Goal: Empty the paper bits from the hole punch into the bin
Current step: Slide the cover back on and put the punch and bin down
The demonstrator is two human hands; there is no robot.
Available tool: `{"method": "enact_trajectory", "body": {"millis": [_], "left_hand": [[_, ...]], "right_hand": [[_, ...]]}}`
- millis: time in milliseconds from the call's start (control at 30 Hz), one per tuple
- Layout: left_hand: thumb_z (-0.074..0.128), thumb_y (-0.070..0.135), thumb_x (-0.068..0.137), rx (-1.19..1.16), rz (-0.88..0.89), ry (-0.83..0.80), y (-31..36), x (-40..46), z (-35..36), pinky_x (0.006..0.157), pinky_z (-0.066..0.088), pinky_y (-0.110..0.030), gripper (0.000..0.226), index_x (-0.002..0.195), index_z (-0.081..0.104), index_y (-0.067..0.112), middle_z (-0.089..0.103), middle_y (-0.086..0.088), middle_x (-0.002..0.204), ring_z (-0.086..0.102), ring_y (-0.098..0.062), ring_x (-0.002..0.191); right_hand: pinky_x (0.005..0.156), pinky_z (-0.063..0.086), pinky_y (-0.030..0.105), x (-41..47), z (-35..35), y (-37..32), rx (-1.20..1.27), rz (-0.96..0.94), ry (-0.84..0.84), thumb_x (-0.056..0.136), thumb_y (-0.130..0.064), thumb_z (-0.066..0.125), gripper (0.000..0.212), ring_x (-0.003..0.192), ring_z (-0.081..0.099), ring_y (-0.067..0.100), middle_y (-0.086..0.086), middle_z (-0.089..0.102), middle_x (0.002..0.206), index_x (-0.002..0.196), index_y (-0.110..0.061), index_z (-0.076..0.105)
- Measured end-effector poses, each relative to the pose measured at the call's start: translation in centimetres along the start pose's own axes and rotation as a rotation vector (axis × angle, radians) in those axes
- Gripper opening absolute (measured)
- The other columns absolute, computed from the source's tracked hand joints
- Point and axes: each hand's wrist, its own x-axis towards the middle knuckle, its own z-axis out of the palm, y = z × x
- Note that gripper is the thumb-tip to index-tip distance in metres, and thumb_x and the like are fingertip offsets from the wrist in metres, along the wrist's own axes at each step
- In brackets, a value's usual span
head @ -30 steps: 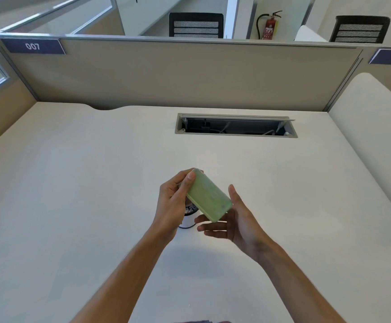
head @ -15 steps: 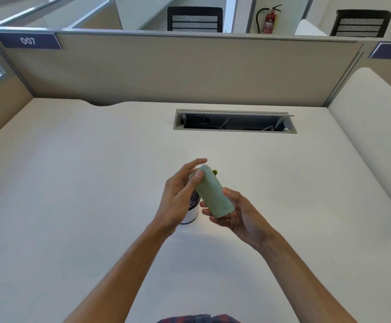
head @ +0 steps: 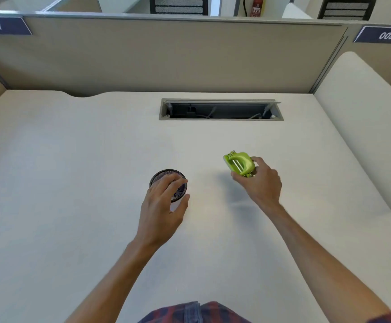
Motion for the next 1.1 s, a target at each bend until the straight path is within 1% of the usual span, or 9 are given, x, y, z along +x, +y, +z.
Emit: {"method": "enact_trajectory", "body": {"millis": [133,267,400,533,633,733,933,1033,1100], "left_hand": [[0.074,0.016,0.084,0.142,0.080,0.024,-0.8,-1.0,0.4,0.096,0.045,-0.035,0.034,0.116,0.069,0.007,0.067,-0.009,0.123,0.063,-0.032,0.112],[0.072,0.023,0.082,0.188,0.049,0.056,-1.5,-1.7,0.5,0.096,0.046,-0.040,0.043,0.122,0.066,0.008,0.062,-0.012,0.131,0.059,-0.033,0.117],[0.079,0.022,0.079,0.212,0.003,0.068,-2.1,-2.2,0.6,0.099,0.045,-0.045,0.062,0.135,0.054,0.011,0.053,-0.015,0.140,0.052,-0.033,0.128],[0.084,0.028,0.074,0.214,-0.102,0.059,-2.5,-2.6,0.9,0.098,0.046,-0.047,0.087,0.148,0.038,0.016,0.041,-0.013,0.149,0.046,-0.032,0.131],[0.089,0.035,0.068,0.089,-0.250,0.067,-2.7,-2.9,1.2,0.097,0.044,-0.041,0.105,0.152,0.027,0.024,0.036,-0.005,0.152,0.043,-0.025,0.134],[0.088,0.041,0.066,0.021,-0.319,0.065,-3.1,-3.0,1.5,0.100,0.040,-0.035,0.111,0.153,0.021,0.027,0.032,0.002,0.153,0.037,-0.018,0.140],[0.085,0.049,0.064,-0.015,-0.407,0.025,-4.0,-3.1,1.9,0.093,0.040,-0.030,0.114,0.153,0.015,0.035,0.036,0.006,0.152,0.040,-0.009,0.133],[0.089,0.045,0.064,-0.059,-0.456,0.011,-4.3,-3.0,2.3,0.094,0.044,-0.033,0.115,0.152,0.016,0.038,0.044,0.010,0.150,0.049,-0.015,0.127],[0.091,0.041,0.063,-0.102,-0.482,0.007,-4.3,-2.7,2.7,0.093,0.045,-0.031,0.114,0.151,0.017,0.040,0.052,0.014,0.140,0.054,-0.015,0.118]], "right_hand": [[0.067,0.045,0.036,3.3,0.6,2.3,-0.083,0.029,0.057,0.064,-0.051,0.078,0.059,0.085,0.065,0.036,0.011,0.073,0.087,0.113,-0.024,0.059],[0.066,0.040,0.034,5.4,1.1,4.0,-0.126,0.067,0.074,0.066,-0.048,0.077,0.060,0.088,0.063,0.037,0.016,0.069,0.089,0.115,-0.019,0.059],[0.066,0.040,0.035,6.9,1.2,4.9,-0.138,0.082,0.098,0.067,-0.042,0.077,0.057,0.086,0.062,0.039,0.019,0.069,0.088,0.113,-0.013,0.058],[0.067,0.043,0.036,8.3,1.2,5.1,-0.158,0.085,0.107,0.069,-0.038,0.078,0.054,0.088,0.063,0.040,0.019,0.070,0.092,0.109,-0.008,0.058],[0.067,0.038,0.036,9.2,1.5,5.3,-0.173,0.073,0.110,0.071,-0.037,0.079,0.055,0.091,0.063,0.040,0.019,0.068,0.100,0.110,-0.005,0.058],[0.067,0.037,0.036,10.0,1.9,5.6,-0.196,0.053,0.124,0.075,-0.039,0.078,0.055,0.092,0.063,0.042,0.021,0.065,0.102,0.112,-0.004,0.057],[0.072,0.044,0.042,11.9,2.9,5.4,-0.189,0.059,0.118,0.079,-0.040,0.077,0.061,0.099,0.060,0.043,0.022,0.059,0.110,0.123,-0.006,0.054],[0.072,0.044,0.042,13.0,2.9,5.3,-0.199,0.061,0.111,0.078,-0.042,0.076,0.060,0.100,0.059,0.043,0.022,0.061,0.109,0.120,-0.005,0.054],[0.073,0.045,0.043,13.7,2.9,5.4,-0.207,0.066,0.105,0.078,-0.043,0.076,0.060,0.100,0.059,0.043,0.021,0.061,0.109,0.119,-0.005,0.054]]}}
